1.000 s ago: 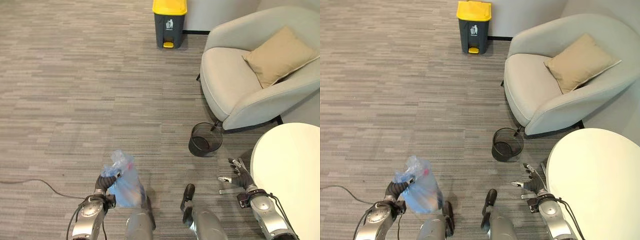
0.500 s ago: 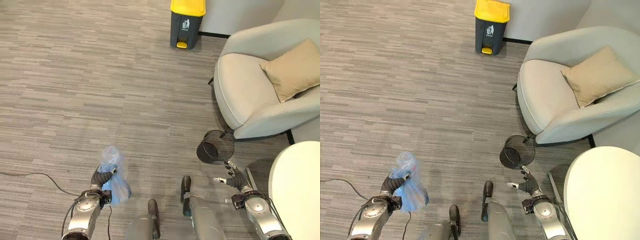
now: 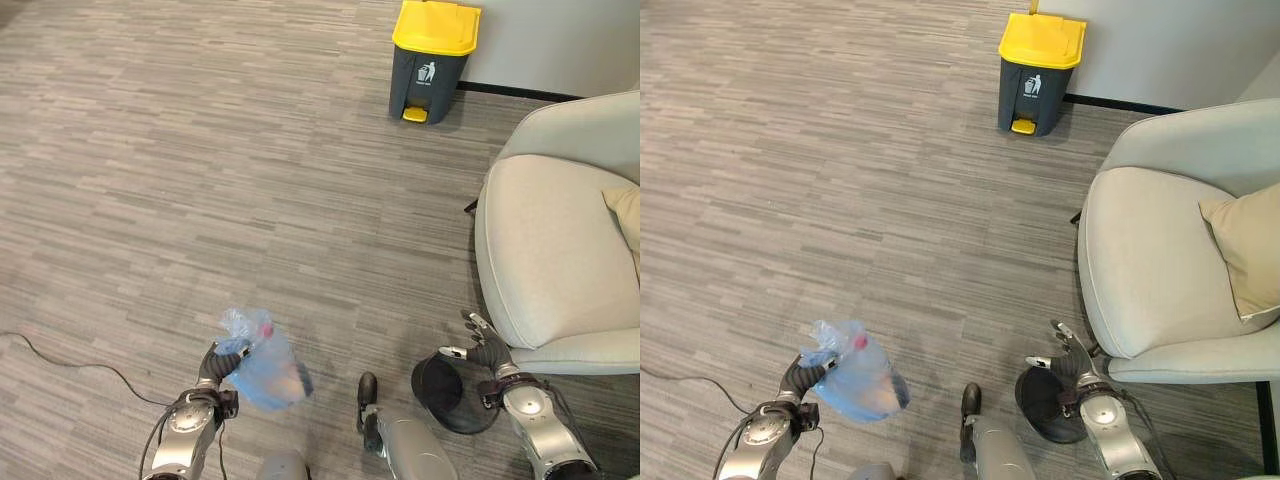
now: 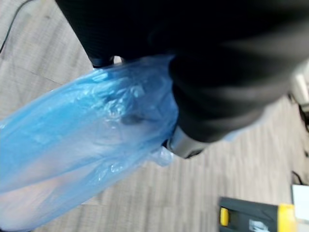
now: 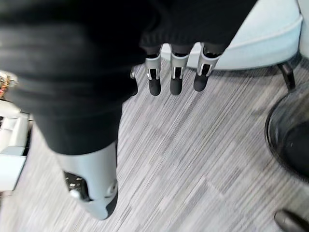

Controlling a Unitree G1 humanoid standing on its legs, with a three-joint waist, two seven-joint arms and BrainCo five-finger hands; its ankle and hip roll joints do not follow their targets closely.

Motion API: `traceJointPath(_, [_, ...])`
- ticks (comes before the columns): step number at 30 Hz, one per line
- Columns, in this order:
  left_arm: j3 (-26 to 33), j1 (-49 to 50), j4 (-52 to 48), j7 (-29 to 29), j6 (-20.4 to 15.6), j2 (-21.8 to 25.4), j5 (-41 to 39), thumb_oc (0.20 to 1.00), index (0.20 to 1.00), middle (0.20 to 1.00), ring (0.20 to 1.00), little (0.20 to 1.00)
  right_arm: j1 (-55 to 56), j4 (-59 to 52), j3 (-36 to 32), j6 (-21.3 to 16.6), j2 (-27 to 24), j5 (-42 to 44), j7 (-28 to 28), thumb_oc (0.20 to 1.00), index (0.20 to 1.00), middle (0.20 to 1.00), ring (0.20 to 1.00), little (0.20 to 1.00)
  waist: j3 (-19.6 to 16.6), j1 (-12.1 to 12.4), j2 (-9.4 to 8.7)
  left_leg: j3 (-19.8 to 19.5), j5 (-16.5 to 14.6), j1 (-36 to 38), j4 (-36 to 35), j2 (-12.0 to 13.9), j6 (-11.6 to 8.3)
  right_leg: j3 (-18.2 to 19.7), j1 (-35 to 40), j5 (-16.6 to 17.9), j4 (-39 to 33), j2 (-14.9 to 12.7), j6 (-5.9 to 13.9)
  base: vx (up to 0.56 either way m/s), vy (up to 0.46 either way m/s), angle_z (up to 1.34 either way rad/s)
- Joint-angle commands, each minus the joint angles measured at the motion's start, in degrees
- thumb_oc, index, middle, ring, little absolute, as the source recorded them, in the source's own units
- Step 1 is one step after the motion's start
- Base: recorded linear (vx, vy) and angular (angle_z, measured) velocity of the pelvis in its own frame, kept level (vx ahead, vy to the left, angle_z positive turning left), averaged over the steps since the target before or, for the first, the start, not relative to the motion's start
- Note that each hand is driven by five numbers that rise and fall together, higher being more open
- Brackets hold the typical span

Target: Gather garbage on tea table into small bin, then transfer packed bag to large trash can.

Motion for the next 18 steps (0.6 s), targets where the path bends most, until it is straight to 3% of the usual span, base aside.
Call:
traceJointPath(1, [-0.5, -0.7, -3.0, 0.7, -3.0, 3.4, 0.8, 0.200, 0.200, 0.200, 0.200, 0.200, 1.4, -1.3, 0.7, -2.1, -1.4, 2.0, -1.2, 1.000, 1.000, 1.000, 1.000, 1.000, -1.6, -0.9, -1.82, 2.1, -0.2, -2.6, -9.1, -3.3, 4.08, 1.2, 0.6, -4.0, -0.9, -5.6, 11.29, 0.28, -0.063, -0.25])
traceJointPath(4, [-0.8, -1.2, -3.1, 0.9, -3.0, 3.7, 1.1, 0.200, 0.200, 0.200, 0.200, 0.200, 1.0, -0.7, 0.6, -2.3, -1.3, 2.2, -1.6, 1.000, 1.000, 1.000, 1.000, 1.000, -1.0, 0.0, -2.41, 1.3, 2.5, -7.7, -10.7, -4.3, 3.76, 2.2, 1.7, -4.6, -1.1, -5.2, 11.02, 0.13, -0.025, -0.15])
traceJointPath(6, [-1.0, -1.1, -3.2, 1.1, -3.0, 3.8, 1.5, 0.200, 0.200, 0.200, 0.200, 0.200, 1.0, -0.3, 0.7, -2.3, -1.0, 2.4, -2.1, 1.000, 1.000, 1.000, 1.000, 1.000, -0.5, 0.9, -2.34, 0.3, 6.1, -10.7, -13.3, -5.0, 3.24, 2.9, 3.5, -5.5, -1.4, -4.1, 10.83, 0.25, -0.002, -0.40])
traceJointPath(7, [-1.1, -1.0, -3.3, 1.2, -2.9, 3.8, 1.6, 0.200, 0.200, 0.200, 0.200, 0.200, 0.9, 0.5, 0.8, -2.3, -0.4, 2.9, -2.6, 1.000, 1.000, 1.000, 1.000, 1.000, -0.1, 2.3, -1.95, -0.7, 9.6, -13.3, -15.8, -6.0, 2.83, 4.0, 5.7, -6.9, -1.3, -2.5, 10.43, 0.40, 0.024, -0.33])
traceJointPath(9, [-1.2, -0.7, -3.7, 1.0, -2.6, 3.9, 1.6, 0.200, 0.200, 0.200, 0.200, 0.200, 1.1, 0.8, 0.7, -2.2, 0.1, 3.2, -2.7, 1.000, 1.000, 1.000, 1.000, 1.000, -0.3, 3.1, -1.69, -1.5, 11.9, -14.8, -17.6, -6.7, 2.70, 5.7, 7.5, -7.9, -1.3, -1.2, 10.15, 0.40, 0.079, -0.09])
traceJointPath(12, [-0.5, 1.1, -4.8, 0.3, -2.3, 4.3, 2.4, 0.200, 0.200, 0.200, 0.200, 0.200, 1.7, 0.2, 0.7, -2.1, 1.2, 3.0, -1.7, 1.000, 1.000, 1.000, 1.000, 1.000, -1.4, 3.5, -1.88, -2.5, 10.3, -12.3, -18.4, -7.5, 4.13, 8.8, 9.8, -9.9, -0.3, -1.6, 10.81, 0.43, 0.191, -0.77])
traceJointPath(18, [1.1, 1.8, -5.6, 0.7, -2.4, 5.7, 2.2, 0.200, 0.200, 0.200, 0.200, 0.200, -0.8, 0.1, 2.0, -2.1, 2.6, 2.7, -0.4, 1.000, 1.000, 1.000, 1.000, 1.000, -2.6, 5.4, -3.04, 0.6, 5.3, -11.4, -16.0, -8.1, 7.72, 12.5, 8.0, -9.3, 5.0, -4.7, 13.50, 0.31, 0.204, -0.63])
